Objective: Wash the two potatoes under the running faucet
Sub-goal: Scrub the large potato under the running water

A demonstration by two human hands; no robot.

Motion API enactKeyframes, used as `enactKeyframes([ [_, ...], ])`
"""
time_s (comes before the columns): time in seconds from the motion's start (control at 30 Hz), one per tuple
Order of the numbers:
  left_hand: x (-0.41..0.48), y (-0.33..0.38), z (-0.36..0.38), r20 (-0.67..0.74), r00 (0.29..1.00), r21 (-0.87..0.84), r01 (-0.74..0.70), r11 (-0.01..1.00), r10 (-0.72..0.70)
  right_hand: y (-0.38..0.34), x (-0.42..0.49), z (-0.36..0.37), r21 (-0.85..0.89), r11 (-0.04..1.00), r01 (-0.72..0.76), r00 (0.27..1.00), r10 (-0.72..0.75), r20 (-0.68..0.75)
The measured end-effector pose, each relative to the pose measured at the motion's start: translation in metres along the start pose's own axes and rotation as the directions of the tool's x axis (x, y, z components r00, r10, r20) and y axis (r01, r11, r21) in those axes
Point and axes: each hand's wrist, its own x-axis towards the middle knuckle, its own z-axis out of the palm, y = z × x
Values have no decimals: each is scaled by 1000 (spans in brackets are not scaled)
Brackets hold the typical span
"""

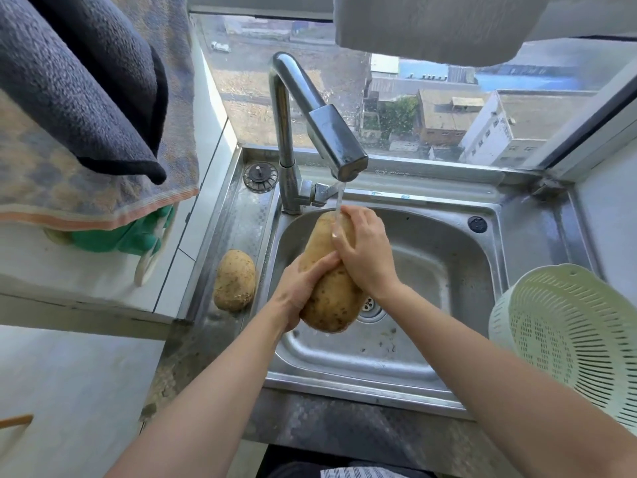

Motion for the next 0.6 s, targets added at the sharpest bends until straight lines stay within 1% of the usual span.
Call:
enactKeyframes([
  [0.03,0,0,-1,-27,1000,27,-13,1000,14,-4,5,-1,-128,990,61,997,-55,48],
  [0.07,1,-1,-1,-49,999,54,-19,998,21,-6,12,0,-217,973,76,993,-53,107],
  [0.1,1,-1,-2,-71,997,83,-22,996,28,-12,19,-2,-269,962,53,986,-9,164],
  [0.17,-1,-2,-2,-112,992,170,-40,985,59,-19,37,-5,-283,954,-98,958,168,235],
  [0.23,-4,-3,0,-146,985,261,-56,964,96,-16,53,-6,-213,927,-309,905,356,234],
  [0.27,-5,-5,1,-161,980,293,-64,954,115,-13,56,-4,-189,909,-371,885,408,226],
  [0.3,-6,-6,2,-173,976,314,-70,947,130,-12,57,-2,-201,905,-376,880,416,227],
  [0.33,-7,-7,3,-183,974,316,-73,946,136,-12,54,1,-252,914,-316,896,376,238],
  [0.37,-7,-8,3,-195,971,303,-72,950,136,-14,49,3,-303,927,-223,914,307,265],
  [0.4,-7,-9,2,-204,969,291,-75,954,138,-16,44,6,-333,933,-138,926,240,291],
  [0.43,-7,-9,2,-210,967,290,-82,954,147,-19,39,6,-343,936,-84,933,195,303],
  [0.5,-8,-10,1,-216,960,319,-101,942,176,-20,37,4,-312,948,-66,948,157,276],
  [0.53,-8,-9,1,-217,958,336,-107,936,187,-18,38,5,-278,957,-86,957,157,245],
  [0.6,-10,-7,1,-211,958,358,-110,927,195,-14,40,5,-171,967,-187,960,217,179],
])
